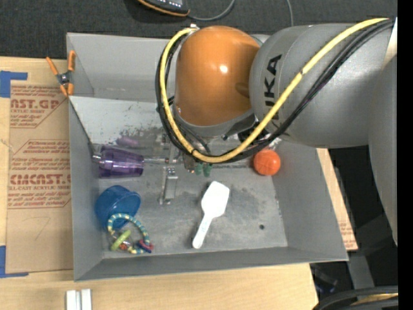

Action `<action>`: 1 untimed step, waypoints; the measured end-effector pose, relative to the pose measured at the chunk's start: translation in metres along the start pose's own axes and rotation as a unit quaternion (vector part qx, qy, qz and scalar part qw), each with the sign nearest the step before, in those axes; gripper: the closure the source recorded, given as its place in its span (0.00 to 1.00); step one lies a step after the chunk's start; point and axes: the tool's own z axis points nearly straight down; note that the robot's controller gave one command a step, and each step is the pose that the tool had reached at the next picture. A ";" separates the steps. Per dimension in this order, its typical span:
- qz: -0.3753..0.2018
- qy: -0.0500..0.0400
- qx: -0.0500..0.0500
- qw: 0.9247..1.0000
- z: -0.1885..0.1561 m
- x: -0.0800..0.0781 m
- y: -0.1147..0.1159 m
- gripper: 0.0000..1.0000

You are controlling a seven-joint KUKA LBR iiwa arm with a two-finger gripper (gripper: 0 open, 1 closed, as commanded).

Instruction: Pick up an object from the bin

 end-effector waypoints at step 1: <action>0.002 -0.004 -0.001 1.000 -0.005 -0.002 -0.001 0.00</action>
Offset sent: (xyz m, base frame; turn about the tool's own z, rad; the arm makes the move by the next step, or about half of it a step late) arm -0.0239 0.0629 -0.1729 -0.3112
